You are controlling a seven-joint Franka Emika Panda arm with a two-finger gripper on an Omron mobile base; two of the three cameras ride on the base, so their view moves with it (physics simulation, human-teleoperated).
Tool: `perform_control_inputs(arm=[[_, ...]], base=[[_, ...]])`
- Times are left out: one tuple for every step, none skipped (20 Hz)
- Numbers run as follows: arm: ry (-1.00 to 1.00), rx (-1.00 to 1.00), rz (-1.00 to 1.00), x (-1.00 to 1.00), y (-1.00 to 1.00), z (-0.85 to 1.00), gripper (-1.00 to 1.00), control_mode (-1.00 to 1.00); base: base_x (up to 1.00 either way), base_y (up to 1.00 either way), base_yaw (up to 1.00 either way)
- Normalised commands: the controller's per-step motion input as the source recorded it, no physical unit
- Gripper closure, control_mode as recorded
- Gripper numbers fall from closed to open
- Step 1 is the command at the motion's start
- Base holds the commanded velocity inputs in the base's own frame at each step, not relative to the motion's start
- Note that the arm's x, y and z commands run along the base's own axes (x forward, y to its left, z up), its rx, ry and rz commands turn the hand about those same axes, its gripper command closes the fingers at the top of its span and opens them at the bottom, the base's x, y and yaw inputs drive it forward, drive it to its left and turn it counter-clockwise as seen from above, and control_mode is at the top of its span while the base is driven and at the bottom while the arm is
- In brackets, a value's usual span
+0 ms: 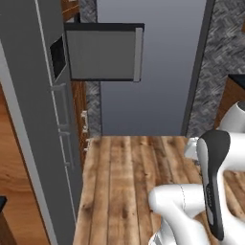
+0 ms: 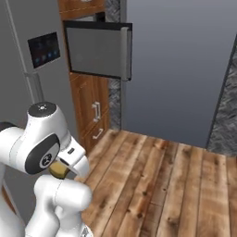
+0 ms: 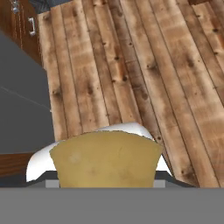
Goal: Place the sponge inside the microwave to prepare for sanitizing.
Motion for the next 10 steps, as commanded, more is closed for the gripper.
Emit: perform_control_inputs(arm=[[0.0, 0.0, 0.0, 0.0, 0.0, 0.0, 1.0, 1.0], [0.0, 0.0, 0.0, 0.0, 0.0, 0.0, 1.0, 1.0], [0.0, 0.0, 0.0, 0.0, 0.0, 0.0, 1.0, 1.0], [0.0, 0.0, 0.0, 0.0, 0.0, 0.0, 1.0, 1.0], [0.0, 0.0, 0.0, 0.0, 0.0, 0.0, 1.0, 1.0], [0.0, 0.0, 0.0, 0.0, 0.0, 0.0, 1.0, 1.0], [0.0, 0.0, 0.0, 0.0, 0.0, 0.0, 1.0, 1.0], [0.0, 0.0, 0.0, 0.0, 0.0, 0.0, 1.0, 1.0], [0.0, 0.0, 0.0, 0.0, 0.0, 0.0, 1.0, 1.0], [0.0, 0.0, 0.0, 0.0, 0.0, 0.0, 1.0, 1.0]], base=[[0.06, 0.04, -0.05], [0.26, 0.0, -0.08], [0.46, -0.23, -0.06], [0.63, -0.51, -0.02], [0.71, -0.74, 0.0], [0.71, -0.84, 0.0], [0.72, -0.81, 0.0], [0.78, -0.81, 0.0], [0.76, -0.79, 0.0], [0.66, -0.74, 0.02]])
